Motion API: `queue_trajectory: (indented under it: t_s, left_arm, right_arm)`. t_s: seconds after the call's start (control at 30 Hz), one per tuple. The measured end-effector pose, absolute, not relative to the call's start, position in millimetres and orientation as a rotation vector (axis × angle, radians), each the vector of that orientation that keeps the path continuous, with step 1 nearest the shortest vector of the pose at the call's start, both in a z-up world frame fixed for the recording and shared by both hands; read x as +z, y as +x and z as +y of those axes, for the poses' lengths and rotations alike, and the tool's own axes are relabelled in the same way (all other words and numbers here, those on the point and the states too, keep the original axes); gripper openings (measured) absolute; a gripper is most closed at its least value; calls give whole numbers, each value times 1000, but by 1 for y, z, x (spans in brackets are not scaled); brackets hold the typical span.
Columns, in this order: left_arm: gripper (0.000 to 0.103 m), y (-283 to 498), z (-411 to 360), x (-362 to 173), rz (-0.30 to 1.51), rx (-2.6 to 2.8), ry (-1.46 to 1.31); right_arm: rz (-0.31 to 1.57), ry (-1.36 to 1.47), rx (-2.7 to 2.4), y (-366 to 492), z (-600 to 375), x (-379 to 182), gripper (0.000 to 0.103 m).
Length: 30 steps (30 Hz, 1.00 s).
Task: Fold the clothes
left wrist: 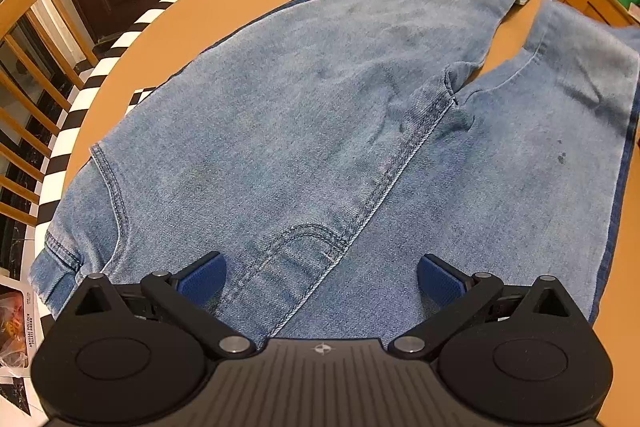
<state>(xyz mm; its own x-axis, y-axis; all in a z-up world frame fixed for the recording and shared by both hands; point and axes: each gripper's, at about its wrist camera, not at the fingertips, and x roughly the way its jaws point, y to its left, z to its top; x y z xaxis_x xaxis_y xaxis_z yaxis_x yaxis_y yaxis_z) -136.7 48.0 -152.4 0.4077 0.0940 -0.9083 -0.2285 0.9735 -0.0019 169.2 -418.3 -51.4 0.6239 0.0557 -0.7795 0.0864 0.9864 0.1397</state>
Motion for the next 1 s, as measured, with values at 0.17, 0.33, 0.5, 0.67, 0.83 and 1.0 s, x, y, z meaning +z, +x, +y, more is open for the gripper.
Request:
queue_trajectory:
  t_s: [0.17, 0.33, 0.5, 0.67, 0.83, 1.0]
  left_arm:
    - [103, -138, 49, -153, 1127, 194, -127]
    - [103, -135, 47, -154, 1134, 208, -122]
    - [103, -130, 46, -154, 1150, 223, -127]
    - [103, -134, 46, -154, 1138, 211, -122]
    - [103, -137, 48, -154, 1143, 217, -126]
    - [103, -143, 45, -154, 1123, 222, -124]
  right_arm:
    - [832, -68, -69, 198, -410, 14, 7]
    - [912, -168, -97, 262, -367, -21, 14]
    - [892, -85, -125, 271, -346, -63, 53]
    - [932, 149, -27, 247, -367, -70, 52]
    - [1078, 270, 40, 198, -370, -103, 49]
    - [1139, 216, 224, 132, -317, -130, 45]
